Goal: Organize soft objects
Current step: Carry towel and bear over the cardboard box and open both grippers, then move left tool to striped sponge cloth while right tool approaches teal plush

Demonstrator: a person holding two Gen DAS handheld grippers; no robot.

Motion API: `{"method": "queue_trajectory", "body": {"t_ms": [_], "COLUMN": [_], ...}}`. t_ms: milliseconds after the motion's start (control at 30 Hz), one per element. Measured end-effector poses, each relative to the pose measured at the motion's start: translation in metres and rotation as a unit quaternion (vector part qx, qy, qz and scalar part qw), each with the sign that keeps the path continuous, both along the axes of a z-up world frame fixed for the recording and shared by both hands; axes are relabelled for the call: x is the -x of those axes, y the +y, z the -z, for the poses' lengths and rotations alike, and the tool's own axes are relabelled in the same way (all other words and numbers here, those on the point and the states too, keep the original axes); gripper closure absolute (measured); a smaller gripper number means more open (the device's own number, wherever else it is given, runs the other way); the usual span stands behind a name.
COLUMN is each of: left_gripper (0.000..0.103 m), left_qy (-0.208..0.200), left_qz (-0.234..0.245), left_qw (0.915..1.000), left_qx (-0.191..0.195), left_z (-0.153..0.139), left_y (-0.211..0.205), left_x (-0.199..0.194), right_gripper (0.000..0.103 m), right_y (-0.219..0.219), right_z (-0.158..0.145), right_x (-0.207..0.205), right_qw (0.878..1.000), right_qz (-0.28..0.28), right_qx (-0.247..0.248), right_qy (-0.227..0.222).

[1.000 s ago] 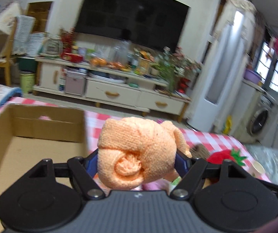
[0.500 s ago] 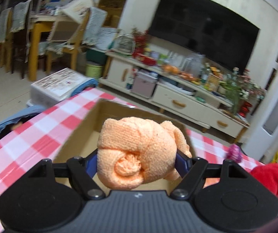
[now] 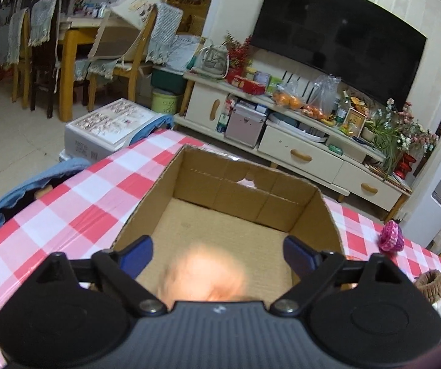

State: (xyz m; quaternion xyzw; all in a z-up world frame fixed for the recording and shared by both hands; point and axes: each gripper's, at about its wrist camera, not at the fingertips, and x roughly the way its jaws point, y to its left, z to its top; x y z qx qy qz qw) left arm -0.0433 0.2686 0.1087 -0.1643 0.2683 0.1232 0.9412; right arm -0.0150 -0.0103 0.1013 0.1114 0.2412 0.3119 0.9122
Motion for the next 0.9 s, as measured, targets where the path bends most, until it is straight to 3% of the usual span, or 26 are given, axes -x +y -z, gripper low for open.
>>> {"method": "queue_trajectory", "body": {"t_ms": [233, 367, 533, 733, 900], "left_gripper": [0.006, 0.005, 0.005, 0.005, 0.005], "left_qy": [-0.027, -0.051, -0.064, -0.039, -0.017], "left_qz": [0.047, 0.057, 0.078, 0.086, 0.076], "left_qw": [0.9983, 0.9970, 0.9947, 0.9951, 0.9950], "left_qx": [-0.023, -0.012, -0.019, -0.030, -0.062], "left_z": [-0.002, 0.000, 0.007, 0.019, 0.020], "left_y": [-0.023, -0.034, -0.053, -0.065, -0.069], "left_x": [0.001, 0.003, -0.001, -0.010, -0.011], "right_gripper": [0.000, 0.000, 0.000, 0.000, 0.000], "right_y": [-0.023, -0.033, -0.048, -0.063, -0.078], "right_z": [-0.006, -0.002, 0.004, 0.010, 0.014], "right_x": [0.018, 0.028, 0.032, 0.034, 0.037], "right_qw": [0.999, 0.995, 0.991, 0.988, 0.984], "right_qz": [0.040, 0.075, 0.115, 0.144, 0.165], "right_qx": [0.006, 0.030, 0.040, 0.048, 0.051], "right_qy": [-0.027, -0.053, -0.049, -0.039, -0.036]}}
